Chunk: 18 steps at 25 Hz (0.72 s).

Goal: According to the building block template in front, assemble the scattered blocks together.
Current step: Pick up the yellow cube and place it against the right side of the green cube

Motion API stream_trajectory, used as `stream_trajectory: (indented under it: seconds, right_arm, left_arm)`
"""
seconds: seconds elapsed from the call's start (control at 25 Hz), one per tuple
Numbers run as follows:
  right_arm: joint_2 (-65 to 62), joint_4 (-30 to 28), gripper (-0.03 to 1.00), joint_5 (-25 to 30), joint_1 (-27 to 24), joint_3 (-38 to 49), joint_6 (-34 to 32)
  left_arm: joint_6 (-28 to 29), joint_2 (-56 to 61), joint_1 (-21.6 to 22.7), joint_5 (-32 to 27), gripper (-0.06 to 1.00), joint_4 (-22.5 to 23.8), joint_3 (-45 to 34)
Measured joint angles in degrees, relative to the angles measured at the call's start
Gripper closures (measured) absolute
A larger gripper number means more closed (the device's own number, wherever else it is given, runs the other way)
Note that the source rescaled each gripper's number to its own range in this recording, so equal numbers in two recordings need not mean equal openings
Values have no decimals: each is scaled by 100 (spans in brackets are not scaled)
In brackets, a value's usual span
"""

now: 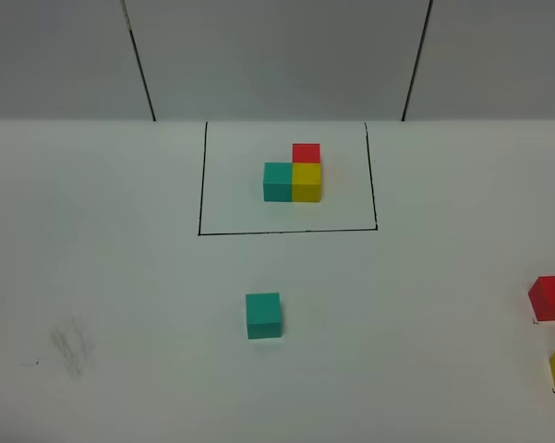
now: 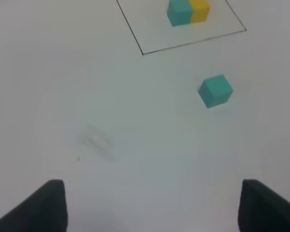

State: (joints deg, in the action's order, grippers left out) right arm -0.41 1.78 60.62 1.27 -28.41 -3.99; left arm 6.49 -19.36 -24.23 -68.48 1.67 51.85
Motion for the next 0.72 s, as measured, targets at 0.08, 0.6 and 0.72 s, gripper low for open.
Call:
stream_trajectory:
  seconds: [0.08,0.6,0.72]
  right_arm:
    - [0,0,97,0,0,0,0]
    - [0,0,97,0,0,0,0]
    - [0,0,97,0,0,0,0]
  left_arm:
    - [-158,275,307,27,35,-305,-166]
    - [-412,1964,1552,338,35,-89,-1379]
    - [-325,1968,1609,383,35,-17,-1741]
